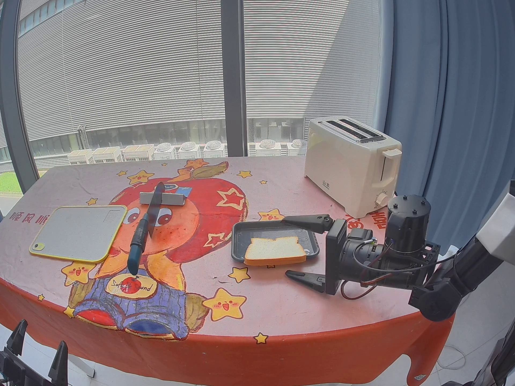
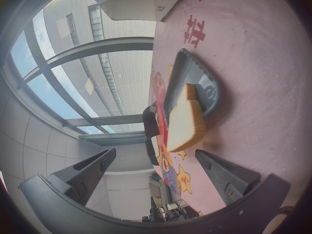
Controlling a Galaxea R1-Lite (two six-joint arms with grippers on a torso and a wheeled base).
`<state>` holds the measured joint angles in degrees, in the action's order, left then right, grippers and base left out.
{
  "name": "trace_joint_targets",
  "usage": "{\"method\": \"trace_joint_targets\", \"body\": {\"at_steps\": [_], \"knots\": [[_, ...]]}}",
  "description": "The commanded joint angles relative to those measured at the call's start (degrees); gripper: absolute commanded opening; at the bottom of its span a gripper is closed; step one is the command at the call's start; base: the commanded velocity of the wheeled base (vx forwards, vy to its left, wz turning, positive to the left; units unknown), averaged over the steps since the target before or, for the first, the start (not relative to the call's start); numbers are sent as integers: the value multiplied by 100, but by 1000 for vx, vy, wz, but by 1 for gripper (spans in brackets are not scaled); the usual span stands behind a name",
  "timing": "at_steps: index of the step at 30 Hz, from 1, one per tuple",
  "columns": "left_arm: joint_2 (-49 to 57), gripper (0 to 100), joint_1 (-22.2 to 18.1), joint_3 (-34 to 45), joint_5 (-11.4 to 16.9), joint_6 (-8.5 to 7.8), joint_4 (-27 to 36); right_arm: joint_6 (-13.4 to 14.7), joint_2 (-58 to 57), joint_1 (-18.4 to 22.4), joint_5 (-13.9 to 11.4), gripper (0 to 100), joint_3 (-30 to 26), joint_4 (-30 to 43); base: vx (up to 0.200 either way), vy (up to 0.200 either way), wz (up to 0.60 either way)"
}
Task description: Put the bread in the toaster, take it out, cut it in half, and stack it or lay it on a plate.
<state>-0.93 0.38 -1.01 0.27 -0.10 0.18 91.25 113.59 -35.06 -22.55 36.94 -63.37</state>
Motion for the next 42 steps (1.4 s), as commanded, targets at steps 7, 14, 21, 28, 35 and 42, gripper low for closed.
{"method": "trace_joint_targets", "body": {"at_steps": [7, 14, 21, 28, 35, 42], "knots": [[93, 100, -3, 92, 0, 1, -1, -2, -21, 122, 67, 100, 270, 255, 0, 0, 0], [93, 100, -3, 92, 0, 1, -1, -2, 49, 157, 76, 100, 270, 255, 0, 0, 0], [93, 100, -3, 92, 0, 1, -1, -2, 102, 166, 111, 100, 261, 263, 0, 0, 0], [93, 100, -3, 92, 0, 1, -1, -2, 163, 157, 120, 100, 270, 255, 0, 0, 0], [93, 100, -3, 92, 0, 1, -1, -2, 225, 157, 207, 0, 384, 659, 0, 0, 0], [93, 100, -3, 92, 0, 1, -1, -2, 216, 157, 339, 0, 578, 1151, 0, 0, 0]]}}
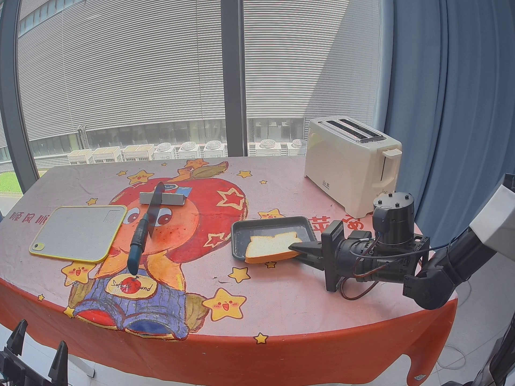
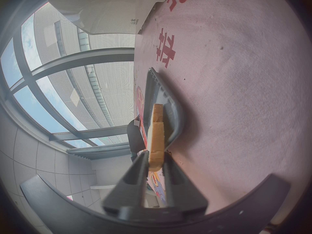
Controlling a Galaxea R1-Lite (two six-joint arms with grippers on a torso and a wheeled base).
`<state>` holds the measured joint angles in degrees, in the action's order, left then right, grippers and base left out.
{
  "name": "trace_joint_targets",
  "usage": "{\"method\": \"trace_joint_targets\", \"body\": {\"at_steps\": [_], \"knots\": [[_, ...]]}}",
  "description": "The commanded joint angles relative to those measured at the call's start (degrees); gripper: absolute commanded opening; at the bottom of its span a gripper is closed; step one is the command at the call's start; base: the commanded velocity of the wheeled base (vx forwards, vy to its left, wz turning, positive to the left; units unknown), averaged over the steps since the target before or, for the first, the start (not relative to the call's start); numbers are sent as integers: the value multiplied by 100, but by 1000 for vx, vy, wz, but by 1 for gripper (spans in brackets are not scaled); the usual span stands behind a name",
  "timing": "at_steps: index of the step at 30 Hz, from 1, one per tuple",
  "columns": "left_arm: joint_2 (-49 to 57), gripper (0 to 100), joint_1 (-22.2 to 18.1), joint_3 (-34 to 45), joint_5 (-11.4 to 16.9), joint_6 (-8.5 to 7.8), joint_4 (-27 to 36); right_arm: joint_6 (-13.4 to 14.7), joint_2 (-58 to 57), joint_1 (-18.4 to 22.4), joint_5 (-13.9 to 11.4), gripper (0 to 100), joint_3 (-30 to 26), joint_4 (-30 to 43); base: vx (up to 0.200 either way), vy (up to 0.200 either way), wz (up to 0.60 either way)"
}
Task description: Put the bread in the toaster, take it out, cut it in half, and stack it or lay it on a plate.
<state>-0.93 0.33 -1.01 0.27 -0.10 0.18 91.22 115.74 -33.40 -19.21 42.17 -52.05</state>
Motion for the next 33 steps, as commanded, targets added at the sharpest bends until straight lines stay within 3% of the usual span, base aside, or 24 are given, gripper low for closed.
{"method": "trace_joint_targets", "body": {"at_steps": [1, 27, 33], "knots": [[93, 100, 2, 92, 0, 1, -1, 1, -25, -17, 5, 0, 37, 20, 0, 0, 0], [93, 100, 2, 92, 0, 1, -1, -69, -403, -175, 23, 0, 81, -42, 0, 0, 0], [93, 100, 2, 92, 0, 1, -1, -263, -570, -175, 14, 0, 81, -42, 0, 0, 0]]}}
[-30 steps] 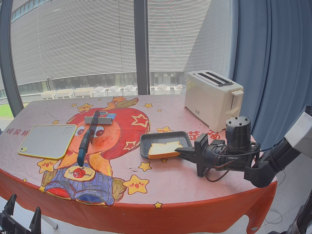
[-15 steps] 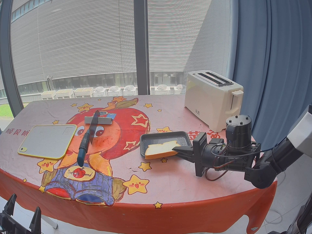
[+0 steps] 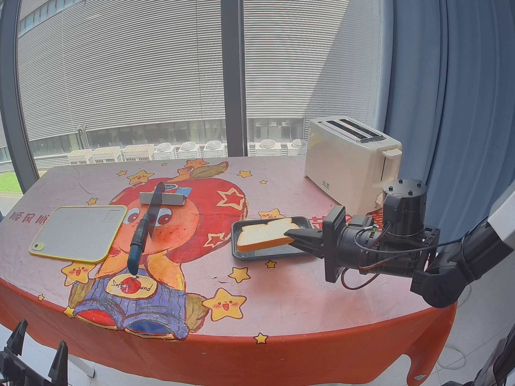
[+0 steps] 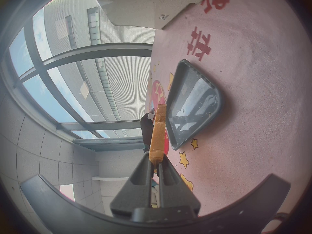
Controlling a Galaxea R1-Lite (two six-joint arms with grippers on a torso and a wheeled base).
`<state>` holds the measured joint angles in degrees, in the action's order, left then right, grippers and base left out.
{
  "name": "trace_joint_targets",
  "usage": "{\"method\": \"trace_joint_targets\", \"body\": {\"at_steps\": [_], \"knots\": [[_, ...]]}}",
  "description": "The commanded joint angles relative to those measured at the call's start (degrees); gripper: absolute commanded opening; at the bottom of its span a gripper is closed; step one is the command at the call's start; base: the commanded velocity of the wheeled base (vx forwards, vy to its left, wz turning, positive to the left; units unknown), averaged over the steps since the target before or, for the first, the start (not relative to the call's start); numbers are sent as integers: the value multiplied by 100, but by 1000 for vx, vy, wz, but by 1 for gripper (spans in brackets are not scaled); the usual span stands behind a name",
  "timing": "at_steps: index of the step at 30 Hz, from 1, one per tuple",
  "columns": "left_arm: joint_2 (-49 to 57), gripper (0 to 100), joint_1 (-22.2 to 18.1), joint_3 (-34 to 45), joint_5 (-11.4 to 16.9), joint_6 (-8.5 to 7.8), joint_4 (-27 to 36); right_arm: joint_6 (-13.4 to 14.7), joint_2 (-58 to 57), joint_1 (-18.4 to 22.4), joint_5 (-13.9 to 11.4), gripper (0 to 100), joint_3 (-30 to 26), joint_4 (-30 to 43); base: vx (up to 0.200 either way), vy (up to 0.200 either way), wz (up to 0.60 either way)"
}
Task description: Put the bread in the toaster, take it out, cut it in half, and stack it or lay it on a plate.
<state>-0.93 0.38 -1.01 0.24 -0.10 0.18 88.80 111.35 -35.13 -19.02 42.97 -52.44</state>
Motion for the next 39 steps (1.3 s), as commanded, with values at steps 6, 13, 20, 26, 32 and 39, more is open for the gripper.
{"method": "trace_joint_targets", "body": {"at_steps": [6, 13, 20, 26, 32, 39], "knots": [[93, 100, -3, 92, 2, 1, -1, -249, -307, -2, -5, 0, -43, -11, 0, 0, 0], [93, 100, -3, 92, 2, 1, -1, -882, -588, -11, -5, 0, -140, -11, 0, 0, 0], [93, 100, -3, 92, 2, 1, -1, -1312, -729, -2, -5, 0, -245, -11, 0, 0, 0], [93, 100, -3, 92, 2, 1, -1, -1708, -773, -2, -5, 0, -421, -20, 0, 0, 0], [93, 100, -3, 92, 2, 1, -1, -1752, -957, -2, 3, 0, -439, -20, 0, 0, 0], [93, 100, -3, 92, 2, 1, -1, -2165, -1010, -2, 82, 0, -500, -29, 0, 0, 0]]}}
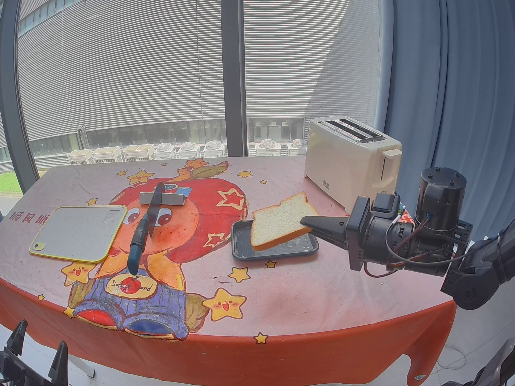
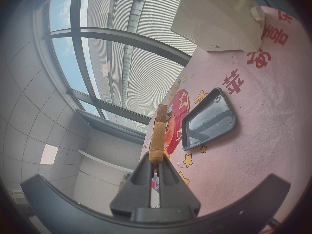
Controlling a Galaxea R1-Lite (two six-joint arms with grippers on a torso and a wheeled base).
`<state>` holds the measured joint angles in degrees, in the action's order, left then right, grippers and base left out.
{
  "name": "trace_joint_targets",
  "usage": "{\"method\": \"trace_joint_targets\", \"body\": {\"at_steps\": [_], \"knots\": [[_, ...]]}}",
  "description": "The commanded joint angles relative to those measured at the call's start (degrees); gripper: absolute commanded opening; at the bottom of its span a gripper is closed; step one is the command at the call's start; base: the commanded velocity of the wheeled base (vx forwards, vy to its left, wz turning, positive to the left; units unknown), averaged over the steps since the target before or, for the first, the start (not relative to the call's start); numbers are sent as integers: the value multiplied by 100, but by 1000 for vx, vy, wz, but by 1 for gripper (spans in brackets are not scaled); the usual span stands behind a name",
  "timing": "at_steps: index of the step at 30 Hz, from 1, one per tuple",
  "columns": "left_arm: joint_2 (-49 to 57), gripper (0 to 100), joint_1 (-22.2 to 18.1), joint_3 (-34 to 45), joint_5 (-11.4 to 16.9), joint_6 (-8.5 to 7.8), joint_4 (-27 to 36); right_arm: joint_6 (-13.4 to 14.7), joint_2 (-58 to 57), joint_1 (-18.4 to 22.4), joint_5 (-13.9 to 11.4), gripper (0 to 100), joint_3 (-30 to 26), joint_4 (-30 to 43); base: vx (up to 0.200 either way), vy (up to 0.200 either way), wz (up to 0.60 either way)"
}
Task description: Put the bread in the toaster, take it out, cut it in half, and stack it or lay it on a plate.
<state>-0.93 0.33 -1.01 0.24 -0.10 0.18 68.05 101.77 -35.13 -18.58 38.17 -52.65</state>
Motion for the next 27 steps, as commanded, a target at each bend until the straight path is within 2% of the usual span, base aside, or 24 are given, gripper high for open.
{"method": "trace_joint_targets", "body": {"at_steps": [1, 6, 10, 14, 15, 16, 17, 20, 24, 27], "knots": [[93, 100, 2, 92, 2, 1, -1, -239, -43, -11, 126, 0, -29, 0, 0, 0, 0], [93, 100, 2, 92, 2, 1, -1, -679, -34, -20, 381, 0, -90, -8, 0, 0, 0], [93, 100, 2, 92, 2, 1, -1, -925, -52, -73, 425, 0, -152, -8, 0, 0, 0], [93, 100, 2, 92, 2, 1, -1, -1408, -43, -99, 566, 0, -275, -17, 0, 0, 0], [93, 100, 2, 92, 2, 1, -1, -1408, -43, -99, 566, 0, -275, -17, 0, 0, 0], [93, 100, 2, 92, 2, 1, -1, -1628, -43, -108, 610, 0, -328, -17, 0, 0, 0], [93, 100, 2, 92, 2, 1, -1, -1707, -43, -134, 627, 0, -363, -17, 0, 0, 0], [93, 100, 2, 92, 2, 1, -1, -1848, -78, -204, 698, 0, -398, -70, 0, 0, 0], [93, 100, 2, 92, 2, 1, -1, -1944, -34, -319, 961, 0, -556, -747, 0, 0, 0], [93, 100, 2, 92, 2, 1, -1, -2085, -8, -345, 1014, 0, -688, -1081, 0, 0, 0]]}}
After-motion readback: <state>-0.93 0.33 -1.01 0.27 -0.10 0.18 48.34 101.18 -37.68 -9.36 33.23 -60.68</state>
